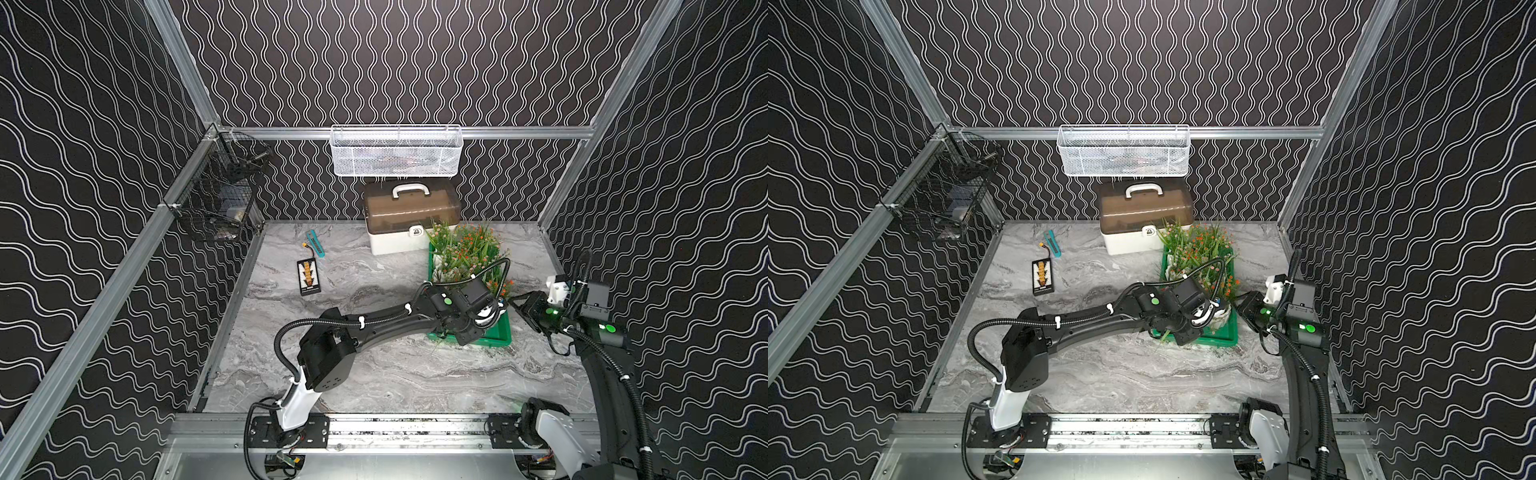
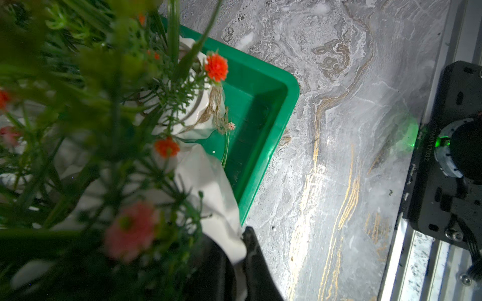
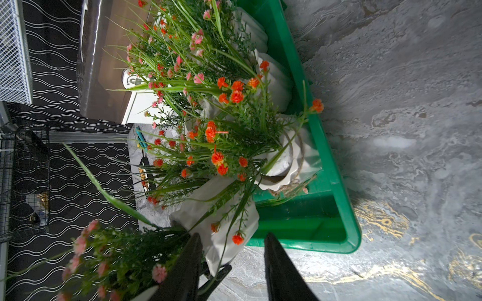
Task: Put the potted gypsophila into the storage box
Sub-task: Place the baby's breath potted plant at the storage box.
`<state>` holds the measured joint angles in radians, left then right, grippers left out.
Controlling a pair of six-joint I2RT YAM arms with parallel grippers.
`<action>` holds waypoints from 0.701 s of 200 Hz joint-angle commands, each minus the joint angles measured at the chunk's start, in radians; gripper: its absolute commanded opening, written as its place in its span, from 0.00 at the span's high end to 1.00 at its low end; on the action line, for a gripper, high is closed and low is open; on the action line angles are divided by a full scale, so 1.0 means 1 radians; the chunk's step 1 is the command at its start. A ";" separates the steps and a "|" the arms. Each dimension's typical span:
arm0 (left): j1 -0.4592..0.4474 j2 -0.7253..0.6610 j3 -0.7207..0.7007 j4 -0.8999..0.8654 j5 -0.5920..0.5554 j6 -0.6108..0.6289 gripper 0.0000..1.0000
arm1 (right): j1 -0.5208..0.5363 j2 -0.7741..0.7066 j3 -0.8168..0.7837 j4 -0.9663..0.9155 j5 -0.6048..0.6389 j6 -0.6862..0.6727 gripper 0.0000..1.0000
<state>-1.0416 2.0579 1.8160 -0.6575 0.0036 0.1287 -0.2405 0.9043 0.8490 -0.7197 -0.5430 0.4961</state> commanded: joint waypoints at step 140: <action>0.006 0.060 0.061 -0.104 -0.020 0.002 1.00 | -0.002 0.002 0.004 0.023 -0.014 -0.014 0.58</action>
<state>-1.0416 2.1174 1.8904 -0.7265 0.0044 0.1299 -0.2420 0.9070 0.8490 -0.7197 -0.5438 0.4877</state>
